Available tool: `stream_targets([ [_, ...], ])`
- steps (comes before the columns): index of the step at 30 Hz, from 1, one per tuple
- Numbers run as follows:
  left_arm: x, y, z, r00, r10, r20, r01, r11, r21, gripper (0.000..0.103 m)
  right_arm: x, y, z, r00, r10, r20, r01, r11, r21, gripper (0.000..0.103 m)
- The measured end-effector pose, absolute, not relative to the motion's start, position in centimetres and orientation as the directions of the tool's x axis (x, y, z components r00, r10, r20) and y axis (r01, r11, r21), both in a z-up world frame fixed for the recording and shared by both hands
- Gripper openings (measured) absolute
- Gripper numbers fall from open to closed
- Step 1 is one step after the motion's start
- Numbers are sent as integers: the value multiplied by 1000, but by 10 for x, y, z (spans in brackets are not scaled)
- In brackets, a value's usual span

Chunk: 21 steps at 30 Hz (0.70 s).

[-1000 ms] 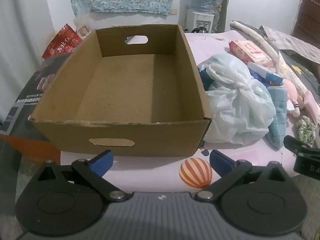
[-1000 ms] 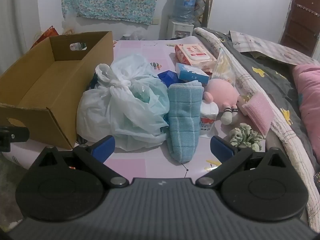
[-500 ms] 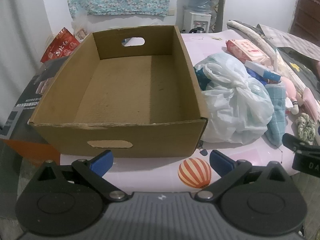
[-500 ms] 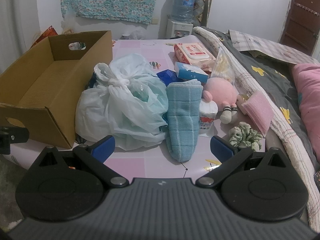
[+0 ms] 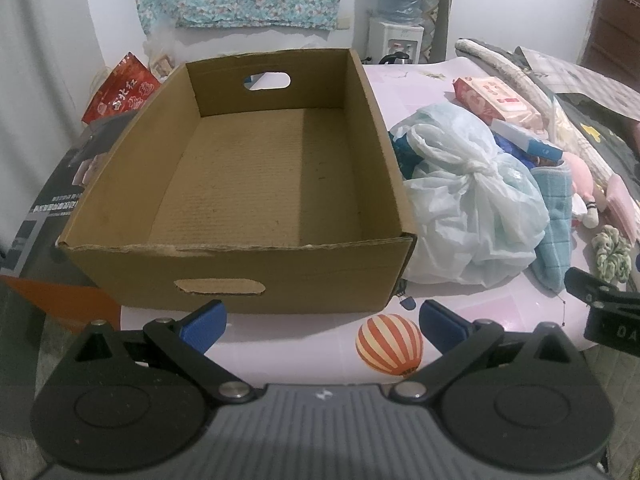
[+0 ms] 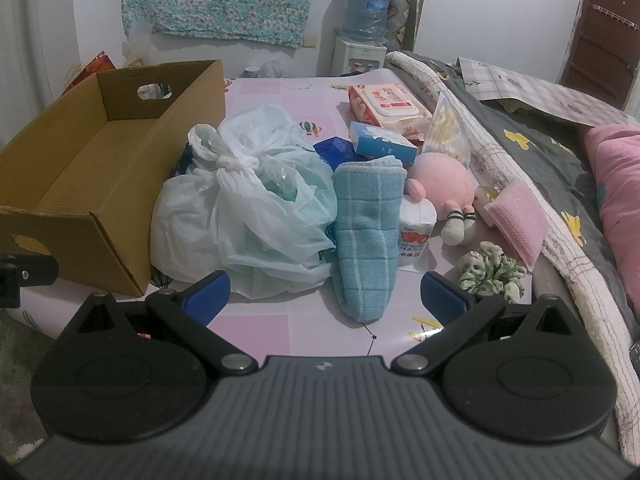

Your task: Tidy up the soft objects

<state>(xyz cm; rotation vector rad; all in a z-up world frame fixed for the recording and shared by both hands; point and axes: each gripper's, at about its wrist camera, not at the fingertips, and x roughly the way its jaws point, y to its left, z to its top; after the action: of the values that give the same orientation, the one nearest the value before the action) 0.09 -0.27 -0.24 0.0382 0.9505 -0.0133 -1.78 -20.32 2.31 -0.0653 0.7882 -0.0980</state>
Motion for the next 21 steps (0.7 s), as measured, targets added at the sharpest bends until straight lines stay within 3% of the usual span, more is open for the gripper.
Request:
stream_targets([
  [21, 2, 0, -4, 572, 14, -820, 20, 999, 30, 103, -15, -201, 22, 702, -111, -703, 57, 993, -99, 102],
])
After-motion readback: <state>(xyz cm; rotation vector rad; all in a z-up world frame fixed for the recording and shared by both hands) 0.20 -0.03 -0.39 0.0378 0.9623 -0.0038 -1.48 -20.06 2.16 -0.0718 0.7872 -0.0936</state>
